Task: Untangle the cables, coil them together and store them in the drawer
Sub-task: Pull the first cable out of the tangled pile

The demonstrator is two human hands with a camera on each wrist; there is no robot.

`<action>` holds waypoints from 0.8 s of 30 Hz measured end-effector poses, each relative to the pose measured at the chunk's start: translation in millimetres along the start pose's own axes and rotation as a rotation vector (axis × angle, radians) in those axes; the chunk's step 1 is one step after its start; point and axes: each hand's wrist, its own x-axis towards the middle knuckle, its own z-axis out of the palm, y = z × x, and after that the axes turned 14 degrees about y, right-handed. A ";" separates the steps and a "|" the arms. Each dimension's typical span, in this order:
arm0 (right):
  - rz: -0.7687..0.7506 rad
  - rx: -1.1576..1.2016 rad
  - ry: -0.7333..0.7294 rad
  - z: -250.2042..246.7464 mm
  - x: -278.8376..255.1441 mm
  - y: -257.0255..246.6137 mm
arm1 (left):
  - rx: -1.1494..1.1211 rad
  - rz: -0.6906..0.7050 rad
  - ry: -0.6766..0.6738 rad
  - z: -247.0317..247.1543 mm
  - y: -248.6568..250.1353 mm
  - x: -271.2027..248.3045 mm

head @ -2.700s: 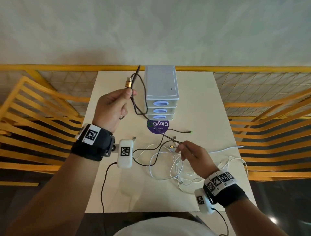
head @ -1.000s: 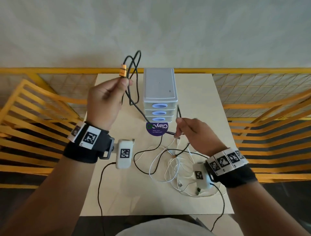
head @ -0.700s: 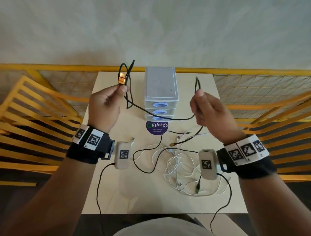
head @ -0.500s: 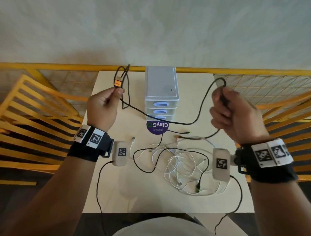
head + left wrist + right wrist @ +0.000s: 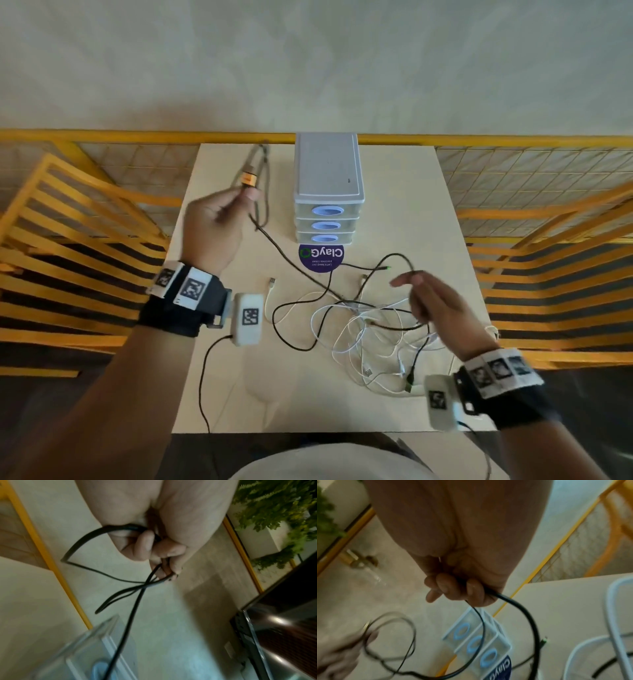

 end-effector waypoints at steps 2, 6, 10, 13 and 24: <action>0.003 -0.066 -0.052 25.6 3.2 6.7 | 0.012 -0.007 -0.149 13.7 5.4 -17.4; 0.033 -0.571 -0.148 40.1 12.5 43.7 | 0.066 0.052 -0.332 18.3 15.8 -37.5; 0.179 -0.944 -0.080 26.1 13.8 41.8 | 0.037 0.044 -0.389 14.1 27.1 -50.7; -0.061 -0.632 0.172 22.3 9.7 -8.5 | 0.060 0.079 -0.369 13.7 30.0 -62.3; -0.485 -0.008 -0.197 66.3 10.4 -107.0 | -0.132 0.014 -0.333 3.5 83.8 -75.6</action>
